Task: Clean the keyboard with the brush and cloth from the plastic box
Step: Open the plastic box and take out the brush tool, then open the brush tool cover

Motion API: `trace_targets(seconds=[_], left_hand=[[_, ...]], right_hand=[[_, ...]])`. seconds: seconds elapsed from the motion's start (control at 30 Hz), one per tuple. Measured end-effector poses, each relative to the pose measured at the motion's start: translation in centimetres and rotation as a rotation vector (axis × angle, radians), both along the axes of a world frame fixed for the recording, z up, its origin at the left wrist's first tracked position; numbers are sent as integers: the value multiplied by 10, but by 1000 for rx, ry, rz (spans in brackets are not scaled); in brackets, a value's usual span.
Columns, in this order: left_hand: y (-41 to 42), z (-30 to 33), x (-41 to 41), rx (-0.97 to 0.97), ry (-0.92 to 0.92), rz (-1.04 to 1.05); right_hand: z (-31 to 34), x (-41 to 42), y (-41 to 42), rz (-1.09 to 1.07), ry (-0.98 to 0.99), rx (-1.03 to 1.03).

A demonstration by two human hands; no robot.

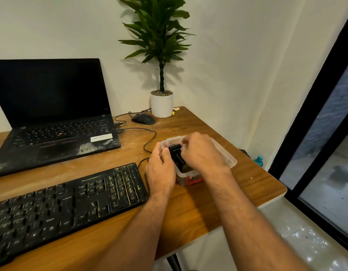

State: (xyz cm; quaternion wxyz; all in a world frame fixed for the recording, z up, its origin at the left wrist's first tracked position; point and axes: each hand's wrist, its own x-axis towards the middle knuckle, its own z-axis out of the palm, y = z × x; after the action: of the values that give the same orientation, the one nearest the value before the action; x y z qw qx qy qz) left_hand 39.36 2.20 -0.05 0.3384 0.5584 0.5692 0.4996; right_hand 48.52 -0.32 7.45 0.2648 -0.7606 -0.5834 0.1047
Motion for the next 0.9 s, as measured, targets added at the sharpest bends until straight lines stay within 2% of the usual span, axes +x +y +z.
trace_targets(seconds=[0.07,0.17,0.4,0.5,0.6,0.7,0.8,0.9], left_hand=[[0,-1,-1,9,2,0],[4,-6,0,5,4,-5],[13,-15,1,22,-30,-38],[10,-9,2,38,-43,-52],[-3,1,0,57,-75,-73],[-21,19,-6,116,-179,-81],[-34,38,-28,65,-385,-98],[-45,48,-69,17,-517,-115]], right_hand=[[2,-7,6,-16,-74,-124],[2,-10,15,-53,-51,-166],[6,-15,27,-120,177,-251],[6,-13,26,-158,270,-190],[9,-8,21,-193,450,7],[12,-7,14,-147,734,227],[15,-21,4,-53,1139,239],[16,-51,-3,51,1419,175]])
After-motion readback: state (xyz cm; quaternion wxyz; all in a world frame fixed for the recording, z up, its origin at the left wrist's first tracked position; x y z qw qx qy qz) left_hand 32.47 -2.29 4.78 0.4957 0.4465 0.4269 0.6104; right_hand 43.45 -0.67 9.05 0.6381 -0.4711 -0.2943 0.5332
